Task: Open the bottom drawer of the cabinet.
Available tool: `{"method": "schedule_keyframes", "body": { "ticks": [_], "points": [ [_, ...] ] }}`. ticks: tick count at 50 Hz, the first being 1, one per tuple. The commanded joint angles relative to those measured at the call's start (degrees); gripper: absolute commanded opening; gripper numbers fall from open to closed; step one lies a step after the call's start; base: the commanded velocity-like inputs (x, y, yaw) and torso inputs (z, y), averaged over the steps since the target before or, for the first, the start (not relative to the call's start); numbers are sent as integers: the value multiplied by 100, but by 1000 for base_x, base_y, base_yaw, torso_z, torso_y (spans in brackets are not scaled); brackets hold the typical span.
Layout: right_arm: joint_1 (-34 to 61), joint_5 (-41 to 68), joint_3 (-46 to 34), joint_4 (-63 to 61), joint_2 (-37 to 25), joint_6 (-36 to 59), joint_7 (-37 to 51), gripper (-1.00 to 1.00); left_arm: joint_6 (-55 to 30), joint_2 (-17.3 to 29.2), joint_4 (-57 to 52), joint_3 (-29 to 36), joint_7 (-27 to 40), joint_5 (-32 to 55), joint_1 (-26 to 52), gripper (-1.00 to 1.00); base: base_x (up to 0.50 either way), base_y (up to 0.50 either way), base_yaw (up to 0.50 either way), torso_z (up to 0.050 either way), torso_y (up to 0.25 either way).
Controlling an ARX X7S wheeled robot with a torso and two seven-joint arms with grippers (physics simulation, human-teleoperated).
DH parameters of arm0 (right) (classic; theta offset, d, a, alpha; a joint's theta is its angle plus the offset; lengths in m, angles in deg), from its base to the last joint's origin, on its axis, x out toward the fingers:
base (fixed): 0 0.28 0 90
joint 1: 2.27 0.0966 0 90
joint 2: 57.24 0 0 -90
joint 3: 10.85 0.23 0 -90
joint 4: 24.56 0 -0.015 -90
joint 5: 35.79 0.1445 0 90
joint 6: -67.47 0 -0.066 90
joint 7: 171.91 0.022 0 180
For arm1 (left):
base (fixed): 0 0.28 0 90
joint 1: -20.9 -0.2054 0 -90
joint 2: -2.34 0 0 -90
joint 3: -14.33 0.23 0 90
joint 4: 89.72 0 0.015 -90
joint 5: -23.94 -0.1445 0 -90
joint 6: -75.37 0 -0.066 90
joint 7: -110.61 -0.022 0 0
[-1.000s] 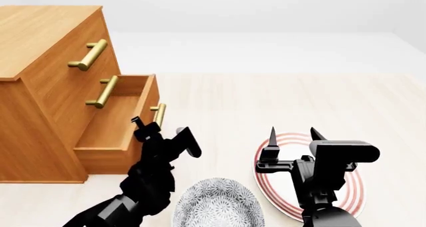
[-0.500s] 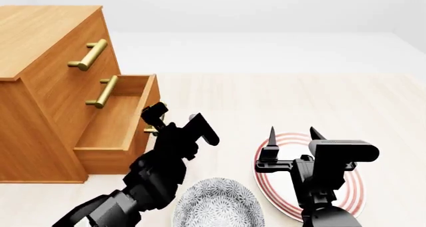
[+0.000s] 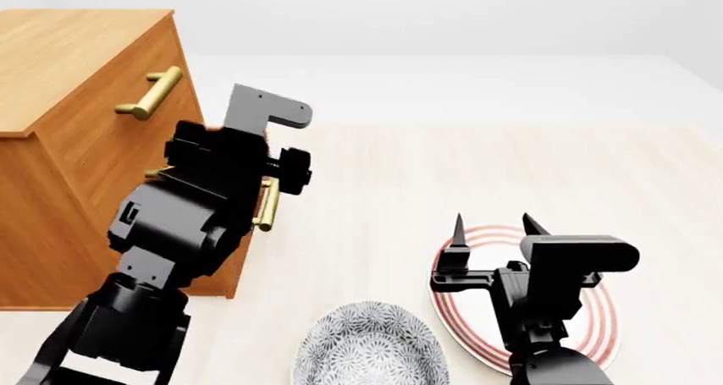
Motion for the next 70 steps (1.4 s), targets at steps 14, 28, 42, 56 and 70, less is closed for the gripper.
{"method": "schedule_keyframes", "body": {
  "ticks": [14,28,42,56,70],
  "points": [
    [33,74,-48,-93,-34,30,64,100,144,-89,1786,-529,-230,221,393,100,0,0,0,0,0],
    [42,66,-109,-72,-49,5,86,100,929,-286,3436,-371,-730,98,617,100,0,0,0,0,0],
    [49,91,-125,-64,-87,27,121,100,1110,-449,4371,-296,-1469,238,875,100,0,0,0,0,0],
    [25,111,-135,-94,-118,13,163,100,1020,-529,4653,-273,-2157,435,979,100,0,0,0,0,0],
    [22,120,-165,-34,-122,-42,180,100,294,-447,3176,-268,-2188,779,514,100,0,0,0,0,0]
  ]
}}
